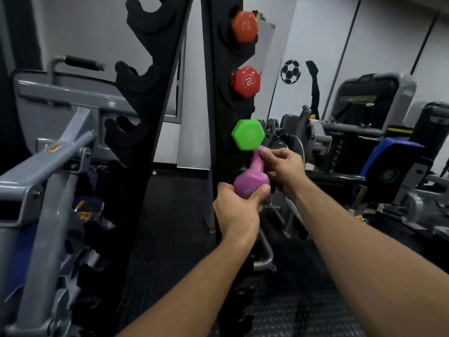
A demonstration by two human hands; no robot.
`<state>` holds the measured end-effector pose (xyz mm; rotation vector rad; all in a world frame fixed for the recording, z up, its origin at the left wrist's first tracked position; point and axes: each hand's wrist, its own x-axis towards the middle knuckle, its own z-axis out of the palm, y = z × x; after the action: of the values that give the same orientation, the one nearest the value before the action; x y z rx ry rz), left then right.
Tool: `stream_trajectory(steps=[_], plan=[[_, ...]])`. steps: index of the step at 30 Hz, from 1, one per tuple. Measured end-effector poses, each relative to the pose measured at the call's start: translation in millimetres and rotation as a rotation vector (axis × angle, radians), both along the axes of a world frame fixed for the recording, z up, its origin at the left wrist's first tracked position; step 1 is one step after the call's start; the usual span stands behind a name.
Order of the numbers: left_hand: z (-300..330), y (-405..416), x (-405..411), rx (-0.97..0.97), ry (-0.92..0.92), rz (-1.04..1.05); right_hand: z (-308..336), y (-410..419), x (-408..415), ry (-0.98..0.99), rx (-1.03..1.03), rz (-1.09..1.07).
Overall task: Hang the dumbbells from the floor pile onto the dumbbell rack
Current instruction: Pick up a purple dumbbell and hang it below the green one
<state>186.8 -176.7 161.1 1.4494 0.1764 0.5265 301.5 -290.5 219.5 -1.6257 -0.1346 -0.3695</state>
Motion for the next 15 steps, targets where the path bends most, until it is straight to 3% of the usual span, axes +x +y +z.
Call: stream_trajectory(steps=[11, 15], plan=[[2, 14, 24, 0.039, 0.034, 0.046, -5, 29, 34, 0.077, -0.189, 0.099], [7, 22, 20, 0.386, 0.087, 0.213, -6, 25, 33, 0.178, -0.227, 0.175]])
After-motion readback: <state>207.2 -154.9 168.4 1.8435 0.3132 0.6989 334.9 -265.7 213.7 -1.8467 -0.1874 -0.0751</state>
